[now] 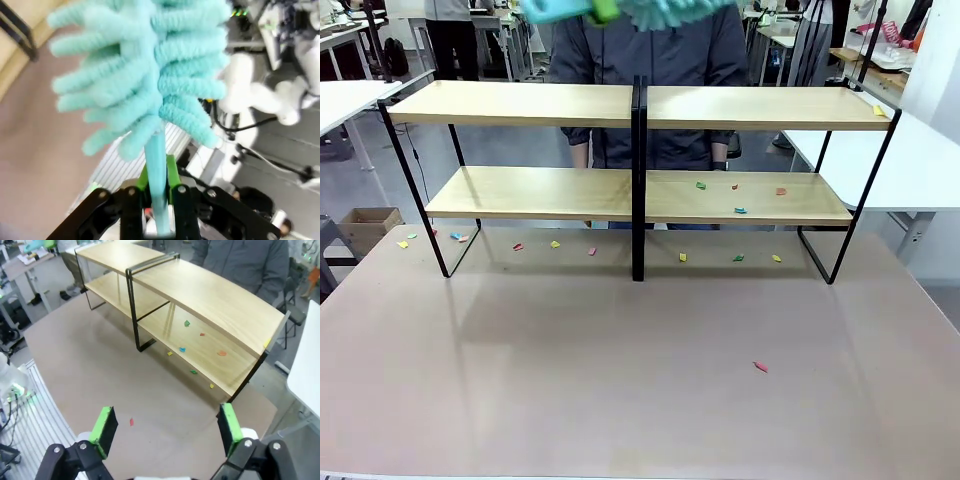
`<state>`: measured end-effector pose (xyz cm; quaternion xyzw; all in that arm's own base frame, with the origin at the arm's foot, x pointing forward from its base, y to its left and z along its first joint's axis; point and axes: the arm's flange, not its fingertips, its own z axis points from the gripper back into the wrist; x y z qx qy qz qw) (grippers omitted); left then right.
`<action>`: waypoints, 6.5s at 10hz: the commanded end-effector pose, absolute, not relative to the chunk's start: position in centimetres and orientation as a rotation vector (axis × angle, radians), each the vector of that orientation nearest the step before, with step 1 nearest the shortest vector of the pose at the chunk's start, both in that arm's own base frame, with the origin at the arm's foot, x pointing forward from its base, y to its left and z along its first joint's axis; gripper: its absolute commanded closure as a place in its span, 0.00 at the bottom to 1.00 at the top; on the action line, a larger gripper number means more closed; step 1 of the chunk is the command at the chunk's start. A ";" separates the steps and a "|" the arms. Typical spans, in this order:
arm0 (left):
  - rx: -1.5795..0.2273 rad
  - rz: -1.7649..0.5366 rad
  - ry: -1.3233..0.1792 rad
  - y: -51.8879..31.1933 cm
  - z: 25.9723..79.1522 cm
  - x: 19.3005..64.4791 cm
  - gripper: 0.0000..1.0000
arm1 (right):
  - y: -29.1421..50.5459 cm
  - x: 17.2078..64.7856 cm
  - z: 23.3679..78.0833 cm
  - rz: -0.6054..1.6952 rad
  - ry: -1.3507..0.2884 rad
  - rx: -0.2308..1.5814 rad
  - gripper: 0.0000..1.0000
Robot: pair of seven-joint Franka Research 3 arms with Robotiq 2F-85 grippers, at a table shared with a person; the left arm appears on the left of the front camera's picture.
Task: Clean the shelves.
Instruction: Clean a randomly selected level of the Shelf with the Duster.
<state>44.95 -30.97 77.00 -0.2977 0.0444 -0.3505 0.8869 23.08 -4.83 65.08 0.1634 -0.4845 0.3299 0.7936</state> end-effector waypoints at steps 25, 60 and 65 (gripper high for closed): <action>-0.314 -0.764 0.197 -64.5 82.0 54.1 0.88 | -4.8 23.1 65.2 0.710 -1.043 0.352 0.00; -0.141 -0.996 -0.172 -67.9 80.0 50.0 0.88 | -4.8 23.1 65.2 0.710 -1.043 0.352 0.00; -0.160 -1.069 -0.167 -55.6 79.8 45.0 0.88 | -4.8 23.1 65.2 0.710 -1.043 0.352 0.00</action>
